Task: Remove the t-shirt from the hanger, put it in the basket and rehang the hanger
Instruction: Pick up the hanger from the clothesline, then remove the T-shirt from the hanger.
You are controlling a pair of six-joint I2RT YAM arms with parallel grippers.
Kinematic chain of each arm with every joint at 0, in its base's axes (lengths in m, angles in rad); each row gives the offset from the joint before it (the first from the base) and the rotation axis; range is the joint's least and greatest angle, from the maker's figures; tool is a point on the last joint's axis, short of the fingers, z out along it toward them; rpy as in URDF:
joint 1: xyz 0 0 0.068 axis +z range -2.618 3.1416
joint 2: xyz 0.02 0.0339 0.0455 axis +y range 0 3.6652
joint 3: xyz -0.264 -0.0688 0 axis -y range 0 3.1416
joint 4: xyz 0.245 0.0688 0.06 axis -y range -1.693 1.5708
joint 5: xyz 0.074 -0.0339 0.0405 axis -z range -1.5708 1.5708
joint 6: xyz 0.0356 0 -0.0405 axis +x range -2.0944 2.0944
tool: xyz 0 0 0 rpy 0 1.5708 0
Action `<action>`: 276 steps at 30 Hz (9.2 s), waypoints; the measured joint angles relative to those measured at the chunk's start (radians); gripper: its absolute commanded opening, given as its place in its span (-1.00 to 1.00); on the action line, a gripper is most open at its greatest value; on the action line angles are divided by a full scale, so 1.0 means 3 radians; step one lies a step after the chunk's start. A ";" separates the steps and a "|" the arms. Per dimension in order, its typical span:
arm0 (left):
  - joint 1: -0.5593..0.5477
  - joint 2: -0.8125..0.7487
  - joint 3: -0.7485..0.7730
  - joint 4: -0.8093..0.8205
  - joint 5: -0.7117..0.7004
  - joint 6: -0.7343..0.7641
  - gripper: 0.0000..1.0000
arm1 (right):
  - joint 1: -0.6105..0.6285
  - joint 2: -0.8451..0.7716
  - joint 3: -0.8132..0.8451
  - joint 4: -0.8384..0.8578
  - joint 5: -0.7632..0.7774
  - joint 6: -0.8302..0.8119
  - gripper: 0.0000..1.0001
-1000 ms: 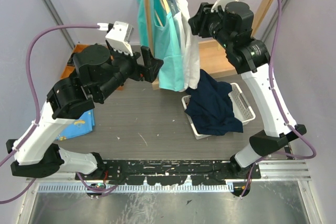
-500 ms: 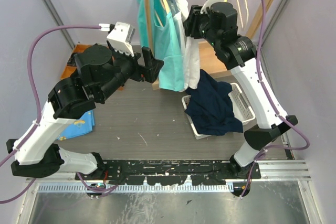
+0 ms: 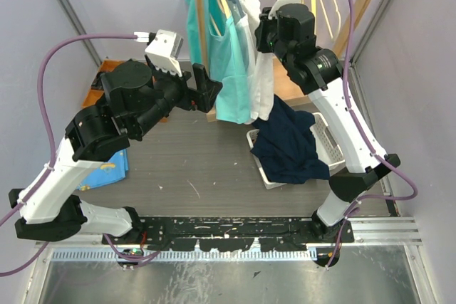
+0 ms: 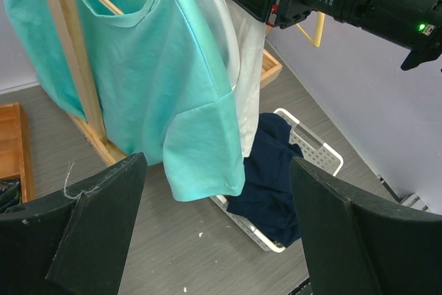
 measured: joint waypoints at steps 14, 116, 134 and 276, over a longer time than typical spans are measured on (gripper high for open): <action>0.0000 0.0000 0.0000 0.0046 0.0003 0.0028 0.83 | 0.0005 -0.0003 0.0000 0.0051 0.0039 -0.0100 -0.99; 0.0116 0.1602 0.1573 0.0698 0.0599 0.0174 0.80 | -0.0252 -0.2900 -0.0782 0.0282 -0.0526 -0.0324 -0.99; 0.0131 0.1708 0.1662 0.0746 0.0802 0.0121 0.76 | -0.0786 -0.3243 -0.1417 -0.0470 -0.0956 0.0019 -0.99; -0.0187 0.1736 0.1077 0.1890 0.1671 0.1153 0.85 | -0.1527 -0.3877 -0.3269 0.1167 -0.1696 -0.0221 -0.99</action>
